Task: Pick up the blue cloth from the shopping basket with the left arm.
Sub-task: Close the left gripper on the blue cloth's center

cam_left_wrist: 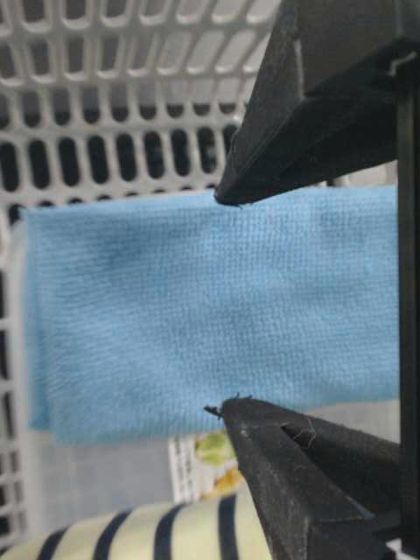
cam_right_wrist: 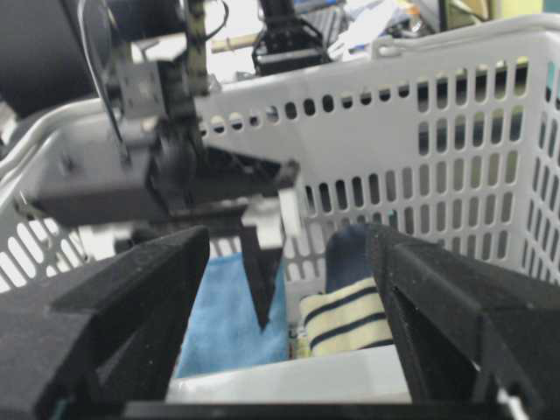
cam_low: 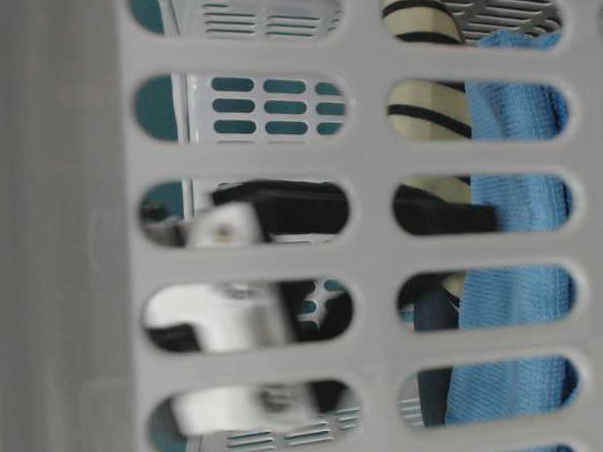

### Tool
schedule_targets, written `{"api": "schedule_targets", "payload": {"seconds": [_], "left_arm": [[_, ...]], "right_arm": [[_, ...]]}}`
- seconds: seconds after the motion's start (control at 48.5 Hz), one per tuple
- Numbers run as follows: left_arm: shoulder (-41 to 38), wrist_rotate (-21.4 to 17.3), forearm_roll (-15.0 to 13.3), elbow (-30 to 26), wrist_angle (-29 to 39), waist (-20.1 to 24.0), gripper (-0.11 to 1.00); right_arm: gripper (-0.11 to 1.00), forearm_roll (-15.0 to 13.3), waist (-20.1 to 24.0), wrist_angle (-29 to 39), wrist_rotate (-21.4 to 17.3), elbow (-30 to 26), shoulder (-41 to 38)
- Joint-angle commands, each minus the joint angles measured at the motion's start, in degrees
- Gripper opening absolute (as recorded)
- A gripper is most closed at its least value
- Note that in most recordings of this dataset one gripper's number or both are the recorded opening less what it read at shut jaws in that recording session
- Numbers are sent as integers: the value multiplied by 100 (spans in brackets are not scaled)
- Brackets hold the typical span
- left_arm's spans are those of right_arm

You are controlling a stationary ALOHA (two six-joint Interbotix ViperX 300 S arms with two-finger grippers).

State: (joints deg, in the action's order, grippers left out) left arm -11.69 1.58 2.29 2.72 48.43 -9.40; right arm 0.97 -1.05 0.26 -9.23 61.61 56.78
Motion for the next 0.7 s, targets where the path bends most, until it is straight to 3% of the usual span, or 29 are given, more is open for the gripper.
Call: {"api": "schedule_targets", "payload": {"seconds": [0.0,0.412,0.515,0.68], "left_arm": [[-44,18,26,53,-26,35,86],[-105,-53,26,360,-62,26,81],[-105,-105,26,369,-53,18,64],[-53,-176,26,369,-26,53,23]], "right_arm": [[71,-9,-9,-62,9,-114,-44],[70,-9,-9,-62,0,-70,-44],[70,-9,-9,-62,0,-62,-35],[70,-9,-9,-62,0,-35,-44]]}}
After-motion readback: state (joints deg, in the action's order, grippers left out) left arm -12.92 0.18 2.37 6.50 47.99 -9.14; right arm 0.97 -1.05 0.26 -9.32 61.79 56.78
